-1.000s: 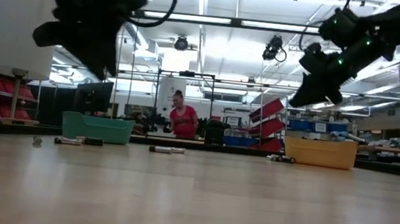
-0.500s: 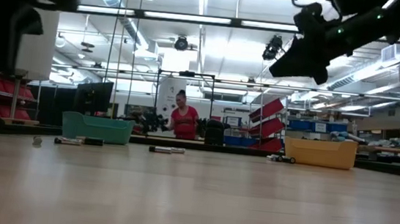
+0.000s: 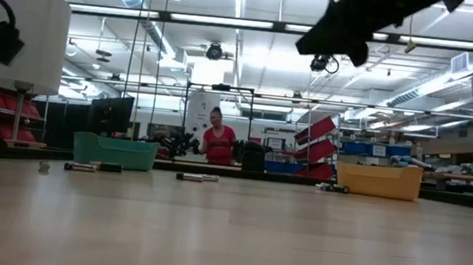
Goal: Sort batteries
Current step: Put the black battery into the blue bin
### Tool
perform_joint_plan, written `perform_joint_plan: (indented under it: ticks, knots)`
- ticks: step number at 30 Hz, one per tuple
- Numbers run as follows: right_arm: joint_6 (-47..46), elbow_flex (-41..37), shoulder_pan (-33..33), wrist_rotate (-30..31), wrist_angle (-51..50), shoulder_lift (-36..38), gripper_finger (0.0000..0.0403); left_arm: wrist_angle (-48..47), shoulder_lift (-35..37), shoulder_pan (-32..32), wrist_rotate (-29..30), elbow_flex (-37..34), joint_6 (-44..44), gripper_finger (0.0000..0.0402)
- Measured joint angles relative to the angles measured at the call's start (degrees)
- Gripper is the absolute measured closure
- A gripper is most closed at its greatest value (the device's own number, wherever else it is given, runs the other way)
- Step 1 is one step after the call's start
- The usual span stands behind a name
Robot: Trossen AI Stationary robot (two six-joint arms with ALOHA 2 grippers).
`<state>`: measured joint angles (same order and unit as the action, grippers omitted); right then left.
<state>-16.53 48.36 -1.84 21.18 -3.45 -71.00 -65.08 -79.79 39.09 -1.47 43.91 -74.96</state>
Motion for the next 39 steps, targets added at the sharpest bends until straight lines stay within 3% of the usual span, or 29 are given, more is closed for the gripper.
perform_joint_plan:
  ticks: [7,11,17,22,30,39]
  knots:
    - [4.95,6.12,-0.01,-1.31,2.18,-8.31,0.0313,-0.18,-0.18,-6.18,-9.40,0.08,8.21,0.0300]
    - [6.46,7.04,2.02,-8.98,6.65,-11.42,0.0313,-0.24,-0.24,-11.33,-11.12,0.08,15.11,0.0284]
    - [7.53,7.08,4.71,-18.16,9.02,-13.38,0.0313,-1.06,-0.24,-17.93,-13.41,0.08,23.09,0.0224]
    - [8.22,7.08,5.94,-18.26,9.25,-13.12,0.0315,-1.83,-2.10,-22.87,-14.72,0.11,27.77,0.0203]
    - [8.05,7.08,6.56,-20.88,9.18,-13.27,0.0325,-2.94,-12.01,-27.56,-20.41,0.12,40.91,0.0202]
    - [7.10,7.08,5.19,-20.92,9.05,-13.27,0.0338,-2.03,-19.58,-28.26,-16.67,2.98,51.34,0.0202]
